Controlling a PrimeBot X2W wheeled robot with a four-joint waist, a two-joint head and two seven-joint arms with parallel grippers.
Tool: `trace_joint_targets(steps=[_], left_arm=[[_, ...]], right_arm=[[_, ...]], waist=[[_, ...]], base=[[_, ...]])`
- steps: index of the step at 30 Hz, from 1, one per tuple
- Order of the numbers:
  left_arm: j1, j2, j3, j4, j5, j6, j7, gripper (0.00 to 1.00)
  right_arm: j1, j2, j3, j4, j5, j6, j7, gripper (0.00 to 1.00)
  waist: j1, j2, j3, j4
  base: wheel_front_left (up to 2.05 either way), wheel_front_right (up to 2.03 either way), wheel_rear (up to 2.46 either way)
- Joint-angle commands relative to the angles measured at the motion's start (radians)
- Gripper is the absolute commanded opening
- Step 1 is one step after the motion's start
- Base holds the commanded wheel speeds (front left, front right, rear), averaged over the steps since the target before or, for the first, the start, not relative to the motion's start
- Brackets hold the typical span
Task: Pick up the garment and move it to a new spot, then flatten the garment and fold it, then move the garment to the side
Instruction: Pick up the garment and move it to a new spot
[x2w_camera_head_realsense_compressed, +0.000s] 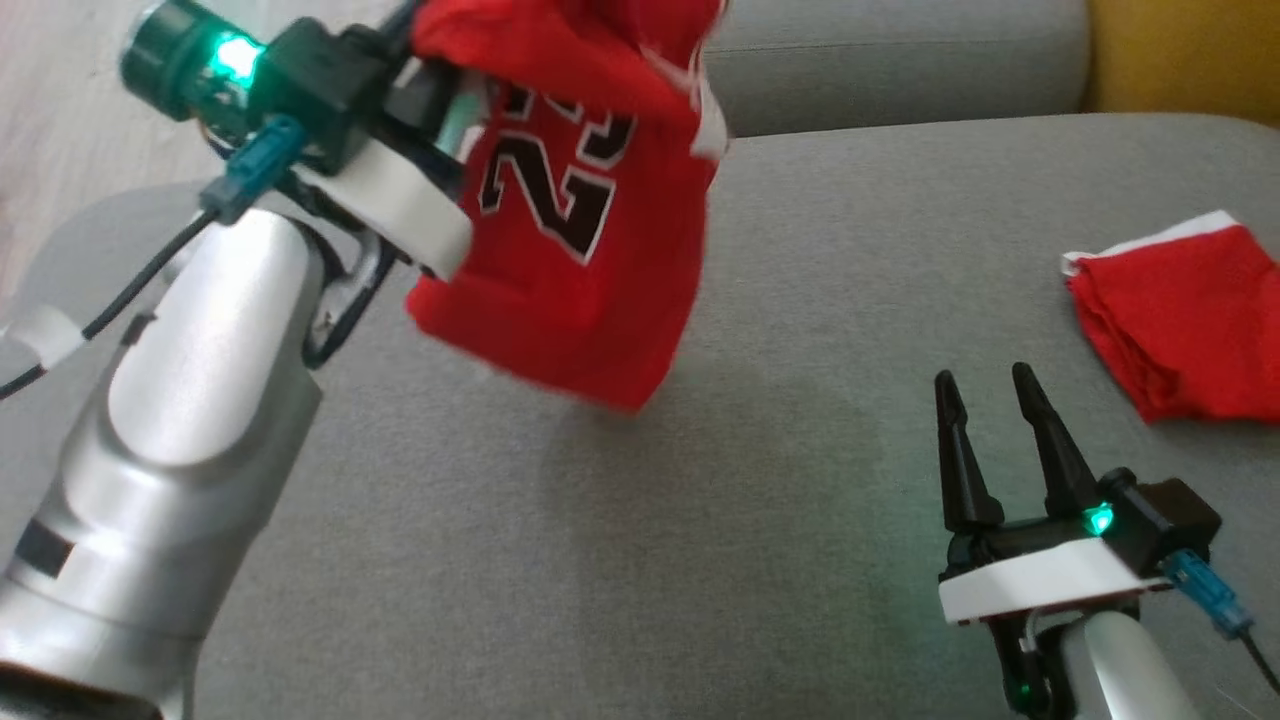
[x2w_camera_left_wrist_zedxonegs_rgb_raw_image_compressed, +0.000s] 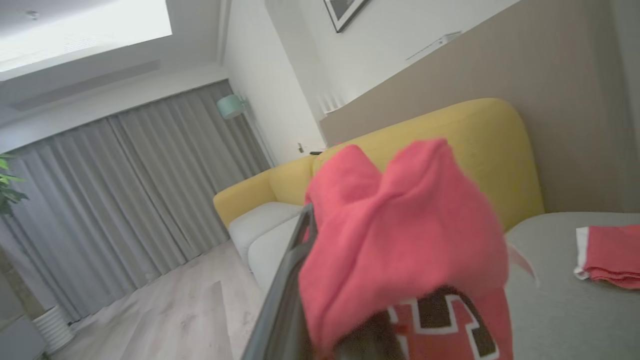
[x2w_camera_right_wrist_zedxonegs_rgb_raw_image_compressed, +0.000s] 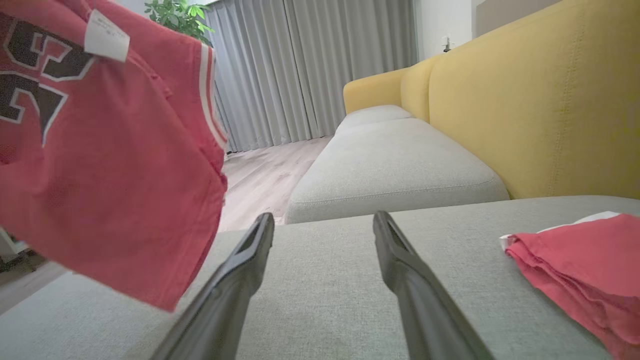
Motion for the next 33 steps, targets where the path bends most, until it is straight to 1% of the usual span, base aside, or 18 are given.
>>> trace_joint_targets(steps=[1,5,9,13,14,17,18,19,22,24,26,30,33], left_arm=[[-0.026,0.046,0.019,-0.08,-0.03,0.002,0.052,0.0],[0.0,0.051,-0.011,-0.169,-0.078,0.002,0.149,0.0],[0.011,0.043,-0.047,-0.214,-0.097,0.002,0.2,0.0],[-0.009,0.038,-0.042,-0.188,-0.097,0.019,0.224,0.0],[-0.009,0.038,-0.042,-0.188,-0.097,0.019,0.224,0.0],[-0.037,0.043,-0.029,-0.117,-0.084,0.038,0.216,0.0],[-0.046,0.043,-0.026,-0.082,-0.079,0.044,0.208,0.29],[-0.054,0.044,-0.025,-0.041,-0.071,0.051,0.203,1.0],[-0.08,0.036,-0.031,0.08,-0.056,0.058,0.176,1.0],[-0.101,0.032,-0.04,0.149,-0.033,0.065,0.141,1.0],[-0.115,0.016,-0.039,0.201,-0.03,0.072,0.095,1.0],[-0.129,-0.009,-0.042,0.269,-0.025,0.077,0.003,1.0],[-0.126,-0.028,-0.037,0.291,-0.033,0.084,-0.066,1.0]], right_arm=[[-0.03,-0.004,0.017,-0.039,0.008,-0.001,-0.011,1.0],[-0.048,-0.004,0.02,-0.05,0.014,-0.001,-0.011,1.0],[-0.08,-0.004,0.028,-0.063,0.027,-0.001,-0.011,1.0],[-0.116,-0.004,0.046,-0.073,0.045,-0.001,-0.011,1.0],[-0.116,-0.004,0.046,-0.073,0.045,-0.001,-0.011,1.0],[-0.142,-0.004,0.07,-0.079,0.06,-0.001,-0.011,1.0],[-0.149,-0.004,0.078,-0.081,0.064,-0.001,-0.011,1.0],[-0.156,-0.004,0.085,-0.083,0.067,-0.001,-0.011,1.0],[-0.172,-0.004,0.099,-0.088,0.077,-0.001,-0.011,1.0],[-0.176,-0.004,0.103,-0.093,0.08,-0.001,-0.011,1.0],[-0.178,-0.004,0.103,-0.094,0.079,-0.001,-0.011,1.0],[-0.175,-0.004,0.096,-0.089,0.067,-0.001,-0.011,1.0],[-0.167,-0.004,0.084,-0.084,0.051,-0.001,-0.011,1.0]], waist=[[0.0002,0.0,0.002,-0.02],[0.0002,0.0,0.033,-0.065],[0.0002,0.0,0.083,-0.125],[0.0002,0.0,0.144,-0.197],[0.0002,0.0,0.144,-0.197],[0.0002,0.0,0.187,-0.25],[0.0002,0.0,0.2,-0.264],[0.0002,0.0,0.212,-0.277],[0.0002,0.0,0.24,-0.302],[0.0002,0.0,0.253,-0.307],[0.0002,0.0,0.26,-0.305],[0.0002,0.0,0.252,-0.274],[0.0002,0.0,0.229,-0.232]], base=[[0.0,0.0,0.0],[0.0,0.0,0.0],[0.0,0.0,0.0],[0.0,0.0,0.0],[0.0,0.0,0.0],[0.0,0.0,0.0],[0.0,0.0,0.0],[0.0,0.0,0.0],[0.0,0.0,0.0],[0.0,0.0,0.0],[0.0,0.0,0.0],[0.0,0.0,0.0],[0.0,0.0,0.0]])
